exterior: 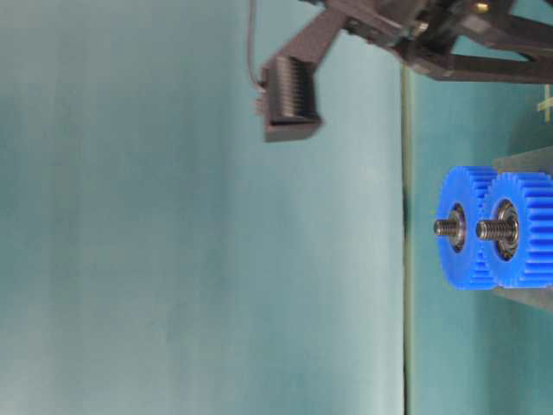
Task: Insert the washer onto the shaft.
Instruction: 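Move the right gripper back right to the remaining washer, then pinch the second silver washer with the right gripper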
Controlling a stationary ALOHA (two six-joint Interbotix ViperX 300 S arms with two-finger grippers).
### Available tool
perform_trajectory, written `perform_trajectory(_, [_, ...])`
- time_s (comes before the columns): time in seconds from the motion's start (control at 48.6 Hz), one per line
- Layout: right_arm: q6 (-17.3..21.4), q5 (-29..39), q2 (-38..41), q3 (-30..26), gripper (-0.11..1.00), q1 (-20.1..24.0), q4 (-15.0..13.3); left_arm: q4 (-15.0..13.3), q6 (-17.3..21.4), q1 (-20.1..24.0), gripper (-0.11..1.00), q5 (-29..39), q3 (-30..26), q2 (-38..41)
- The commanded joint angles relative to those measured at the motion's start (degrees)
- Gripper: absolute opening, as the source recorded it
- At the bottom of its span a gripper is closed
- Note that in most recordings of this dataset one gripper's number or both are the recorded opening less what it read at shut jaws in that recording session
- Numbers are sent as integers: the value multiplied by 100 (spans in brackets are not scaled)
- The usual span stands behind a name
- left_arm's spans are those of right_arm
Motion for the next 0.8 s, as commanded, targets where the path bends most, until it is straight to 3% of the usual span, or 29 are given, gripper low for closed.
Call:
perform_trajectory(0.0, [53,-53,-9,-123,71,9,-9,9,0,9,0,-26,-167,18])
perform_trajectory(0.535, [62,53,272,-352,65,-70,-18,9,0,9,0,-26,-167,18])
perform_trajectory(0.658, [70,229,272,-352,56,-123,-18,9,0,9,0,-26,-167,18])
perform_trajectory(0.782, [79,457,264,-387,35,-220,-18,9,0,9,0,-26,-167,9])
